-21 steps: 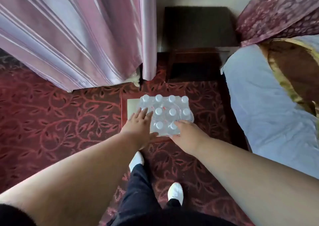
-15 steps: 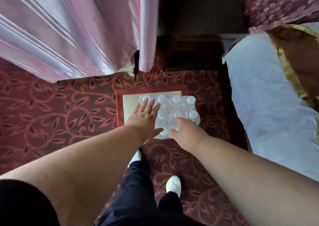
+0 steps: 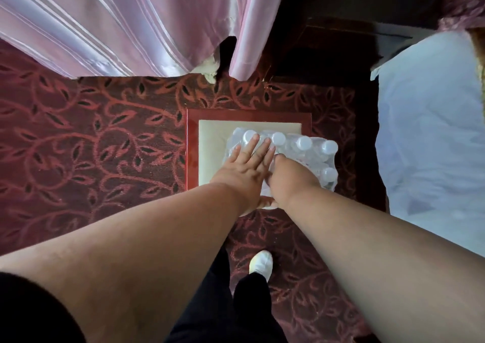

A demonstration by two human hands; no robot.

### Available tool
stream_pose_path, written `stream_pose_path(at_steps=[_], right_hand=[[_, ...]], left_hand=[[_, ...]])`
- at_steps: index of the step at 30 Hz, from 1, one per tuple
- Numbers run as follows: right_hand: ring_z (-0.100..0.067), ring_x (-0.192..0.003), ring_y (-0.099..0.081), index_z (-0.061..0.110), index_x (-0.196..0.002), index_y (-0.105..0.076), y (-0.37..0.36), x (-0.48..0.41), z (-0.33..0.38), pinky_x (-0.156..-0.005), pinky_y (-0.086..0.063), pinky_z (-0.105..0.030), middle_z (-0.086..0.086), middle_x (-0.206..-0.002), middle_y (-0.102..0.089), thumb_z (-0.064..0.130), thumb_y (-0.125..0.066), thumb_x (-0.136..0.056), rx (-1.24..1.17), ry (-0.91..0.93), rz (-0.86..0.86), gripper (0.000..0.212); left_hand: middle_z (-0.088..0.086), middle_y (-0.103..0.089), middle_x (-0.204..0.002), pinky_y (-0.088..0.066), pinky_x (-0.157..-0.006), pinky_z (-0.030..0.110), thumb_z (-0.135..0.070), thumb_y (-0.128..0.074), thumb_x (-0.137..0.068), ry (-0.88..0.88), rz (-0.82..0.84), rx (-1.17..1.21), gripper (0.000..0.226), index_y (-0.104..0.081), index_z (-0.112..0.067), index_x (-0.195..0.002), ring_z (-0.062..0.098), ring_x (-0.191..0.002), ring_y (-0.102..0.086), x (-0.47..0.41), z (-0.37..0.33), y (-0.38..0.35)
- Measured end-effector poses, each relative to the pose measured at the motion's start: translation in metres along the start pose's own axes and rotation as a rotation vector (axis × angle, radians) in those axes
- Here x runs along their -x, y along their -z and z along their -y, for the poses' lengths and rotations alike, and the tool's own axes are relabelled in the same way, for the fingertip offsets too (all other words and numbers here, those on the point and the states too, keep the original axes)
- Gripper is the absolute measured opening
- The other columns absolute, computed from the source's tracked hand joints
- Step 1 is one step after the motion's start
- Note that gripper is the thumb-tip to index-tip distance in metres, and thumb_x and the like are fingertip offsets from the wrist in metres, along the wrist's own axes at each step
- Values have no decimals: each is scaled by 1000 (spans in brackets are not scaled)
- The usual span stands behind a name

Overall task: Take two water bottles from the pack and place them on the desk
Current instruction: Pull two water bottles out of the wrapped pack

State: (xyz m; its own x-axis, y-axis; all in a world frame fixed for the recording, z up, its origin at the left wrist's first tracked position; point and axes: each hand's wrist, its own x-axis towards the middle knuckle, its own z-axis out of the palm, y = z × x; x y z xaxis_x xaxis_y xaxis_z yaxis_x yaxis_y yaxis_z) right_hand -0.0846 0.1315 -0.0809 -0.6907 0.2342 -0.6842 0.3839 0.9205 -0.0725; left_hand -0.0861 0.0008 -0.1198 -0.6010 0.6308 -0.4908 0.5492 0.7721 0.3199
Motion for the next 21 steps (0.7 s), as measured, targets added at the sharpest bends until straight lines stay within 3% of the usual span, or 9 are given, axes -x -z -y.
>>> stream_pose_path(at_steps=[6, 10, 13, 16, 18, 21], right_hand=[[-28, -106, -64, 24, -140, -48, 17, 35, -17, -77, -47, -35, -6, -121, -68, 44, -52, -96, -111, 63, -128, 49], [-19, -84, -61, 30, -122, -58, 42, 72, -38, -65, -45, -33, 6, -95, -67, 50, -51, -90, -159, 143, -232, 39], [-14, -82, -63, 29, -109, -63, 62, 97, -48, -66, -49, -31, 10, -89, -67, 48, -53, -87, -251, 205, -286, 30], [4, -81, -62, 34, -100, -66, 85, 117, -55, -61, -44, -14, 15, -90, -68, 43, -57, -85, -367, 253, -340, 20], [3, -78, -60, 29, -89, -67, 105, 127, -57, -59, -46, -16, 11, -87, -69, 42, -61, -85, -411, 270, -391, 15], [-17, -71, -62, 15, -83, -69, 136, 134, -54, -65, -52, -36, -3, -78, -69, 43, -61, -86, -406, 294, -440, 29]], left_hand=[[-4, 40, -156, 17, -116, 44, -77, -52, -81, 34, 0, 91, 123, 36, -19, -144, 19, -130, 51, 0, -2, 6], [-4, 32, -162, 18, -113, 41, -77, -57, -78, 58, -37, 128, 125, 27, -21, -151, 17, -134, 44, 2, -4, 7], [-4, 24, -165, 16, -114, 40, -75, -65, -75, 83, -96, 174, 125, 13, -23, -158, 16, -141, 38, 2, -6, 8], [-6, 13, -168, 7, -118, 41, -63, -78, -71, 117, -147, 291, 121, -1, -30, -159, 14, -148, 27, 6, -12, 13], [-4, -4, -169, -1, -119, 40, -58, -83, -69, 155, -209, 412, 119, -5, -36, -155, 16, -153, 11, 12, -25, 18], [-1, -36, -159, -27, -115, 39, -73, -76, -62, 202, -298, 642, 113, -7, -46, -147, 25, -145, -34, 31, -52, 29]])
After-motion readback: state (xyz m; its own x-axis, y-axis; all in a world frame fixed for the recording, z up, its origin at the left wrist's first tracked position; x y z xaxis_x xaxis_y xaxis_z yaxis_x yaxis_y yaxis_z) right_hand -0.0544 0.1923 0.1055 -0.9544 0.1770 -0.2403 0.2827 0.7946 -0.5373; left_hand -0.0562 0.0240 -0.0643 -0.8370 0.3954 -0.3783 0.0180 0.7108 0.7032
